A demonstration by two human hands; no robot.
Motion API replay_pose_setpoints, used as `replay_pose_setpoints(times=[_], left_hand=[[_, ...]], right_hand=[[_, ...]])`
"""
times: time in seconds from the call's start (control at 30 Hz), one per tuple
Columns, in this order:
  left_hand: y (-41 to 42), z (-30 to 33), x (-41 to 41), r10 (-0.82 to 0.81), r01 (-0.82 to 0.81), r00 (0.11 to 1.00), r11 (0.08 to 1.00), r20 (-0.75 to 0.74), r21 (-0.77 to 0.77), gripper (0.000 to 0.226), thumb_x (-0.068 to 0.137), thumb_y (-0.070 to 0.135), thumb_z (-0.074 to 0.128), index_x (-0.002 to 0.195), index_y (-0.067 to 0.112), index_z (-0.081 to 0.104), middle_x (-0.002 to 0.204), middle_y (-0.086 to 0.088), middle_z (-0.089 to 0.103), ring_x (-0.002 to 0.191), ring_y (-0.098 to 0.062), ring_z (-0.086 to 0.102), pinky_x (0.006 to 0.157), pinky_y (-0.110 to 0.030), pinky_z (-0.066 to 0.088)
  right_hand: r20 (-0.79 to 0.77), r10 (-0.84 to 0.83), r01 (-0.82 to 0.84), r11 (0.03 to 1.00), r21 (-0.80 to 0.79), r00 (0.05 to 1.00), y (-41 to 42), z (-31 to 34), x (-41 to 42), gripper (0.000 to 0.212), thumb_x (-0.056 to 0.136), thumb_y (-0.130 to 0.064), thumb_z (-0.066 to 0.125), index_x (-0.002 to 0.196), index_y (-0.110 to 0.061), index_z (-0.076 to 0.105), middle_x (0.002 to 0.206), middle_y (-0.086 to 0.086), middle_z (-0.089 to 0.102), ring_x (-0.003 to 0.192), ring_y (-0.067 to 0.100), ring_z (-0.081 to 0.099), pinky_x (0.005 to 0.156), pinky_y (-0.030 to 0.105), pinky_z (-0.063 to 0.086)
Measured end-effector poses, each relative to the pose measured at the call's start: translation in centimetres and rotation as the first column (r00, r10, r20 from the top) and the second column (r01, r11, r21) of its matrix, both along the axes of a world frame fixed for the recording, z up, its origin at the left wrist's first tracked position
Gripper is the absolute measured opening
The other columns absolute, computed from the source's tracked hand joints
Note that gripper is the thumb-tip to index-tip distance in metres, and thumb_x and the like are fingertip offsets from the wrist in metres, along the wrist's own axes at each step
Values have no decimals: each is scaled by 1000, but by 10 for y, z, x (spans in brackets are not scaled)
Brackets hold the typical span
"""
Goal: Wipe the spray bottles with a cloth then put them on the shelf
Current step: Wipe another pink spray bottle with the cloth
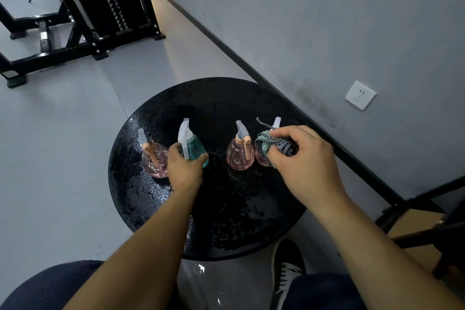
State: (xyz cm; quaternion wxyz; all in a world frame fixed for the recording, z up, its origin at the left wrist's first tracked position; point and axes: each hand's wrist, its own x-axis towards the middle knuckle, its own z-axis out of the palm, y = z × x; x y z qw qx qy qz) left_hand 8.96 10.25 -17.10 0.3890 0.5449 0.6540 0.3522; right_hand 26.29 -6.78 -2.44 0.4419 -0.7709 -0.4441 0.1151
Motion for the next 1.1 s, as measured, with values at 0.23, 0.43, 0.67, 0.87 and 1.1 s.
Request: replay_pose_setpoints(times=[0.23,0.43,0.67,0.87,1.1], left_hand=[[-20,13,-16,-99,100,995,995,-24,29,91,75,32,95,152,24,46,140,-1,64,117,-21,67,101,-44,57],[-36,49,-30,-95,103,986,993,-134,54,93,81,34,90,157,17,40,156,-10,45,133,-30,56,110,-50,51],[-61,72,-36,-236,221,946,971,-222,-91,61,81,32,87,134,14,60,137,-9,50,99,-20,61,78,-29,54],[-70,75,-13,-488,476,851,873,-196,-107,11,93,21,76,104,22,73,96,7,72,86,-16,69,71,-26,52],[-31,59,39,-564,558,806,825,-180,-86,48,102,26,65,149,18,54,142,-2,66,121,-19,65,101,-30,48]], right_hand=[[41,20,-21,1000,7,999,1,2,1,23,88,-15,74,107,-27,76,107,-17,65,95,0,61,74,1,43],[154,86,-88,996,6,984,-2,-1,-3,25,89,-9,70,110,-20,75,116,-7,65,122,15,60,93,17,45],[261,117,-125,992,14,958,-12,-2,-4,26,88,-5,70,113,-15,74,118,-3,65,125,24,59,101,32,48],[288,130,-134,991,-6,949,-19,-4,0,28,89,-5,70,115,-14,74,118,-5,64,114,17,57,97,20,39],[281,59,-69,997,27,958,-20,-7,18,27,87,-5,70,112,-17,75,118,-5,64,111,18,60,96,29,50]])
